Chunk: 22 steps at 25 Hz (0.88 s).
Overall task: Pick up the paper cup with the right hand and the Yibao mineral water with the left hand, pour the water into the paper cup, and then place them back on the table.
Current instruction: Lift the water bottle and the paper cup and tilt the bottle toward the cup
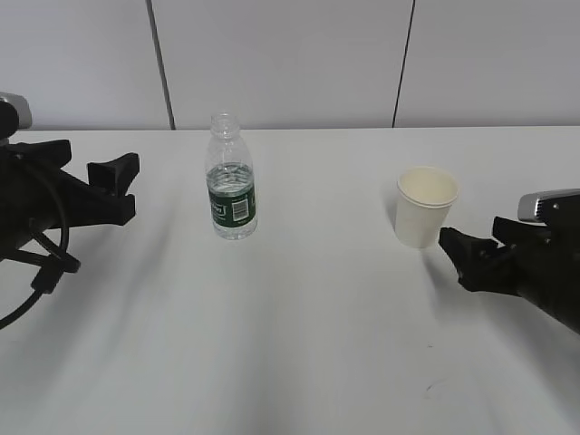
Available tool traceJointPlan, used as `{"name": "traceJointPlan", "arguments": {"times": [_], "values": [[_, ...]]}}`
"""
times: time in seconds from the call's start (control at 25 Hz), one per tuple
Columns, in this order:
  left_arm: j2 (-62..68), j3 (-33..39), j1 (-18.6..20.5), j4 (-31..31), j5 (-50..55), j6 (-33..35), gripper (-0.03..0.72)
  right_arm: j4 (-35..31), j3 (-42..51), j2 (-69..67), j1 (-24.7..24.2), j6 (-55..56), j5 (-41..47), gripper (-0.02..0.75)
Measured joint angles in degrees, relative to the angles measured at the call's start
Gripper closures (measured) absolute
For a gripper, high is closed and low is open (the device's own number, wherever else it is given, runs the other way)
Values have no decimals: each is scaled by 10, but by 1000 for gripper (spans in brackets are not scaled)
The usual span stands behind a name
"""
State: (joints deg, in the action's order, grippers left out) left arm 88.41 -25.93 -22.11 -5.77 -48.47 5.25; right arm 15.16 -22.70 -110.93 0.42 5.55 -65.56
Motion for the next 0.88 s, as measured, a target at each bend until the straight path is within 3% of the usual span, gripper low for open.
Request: {"name": "traceJointPlan", "arguments": {"times": [0.88], "values": [[0, 0, 0, 0, 0, 0, 167, 30, -125, -114, 0, 0, -1, 81]]}}
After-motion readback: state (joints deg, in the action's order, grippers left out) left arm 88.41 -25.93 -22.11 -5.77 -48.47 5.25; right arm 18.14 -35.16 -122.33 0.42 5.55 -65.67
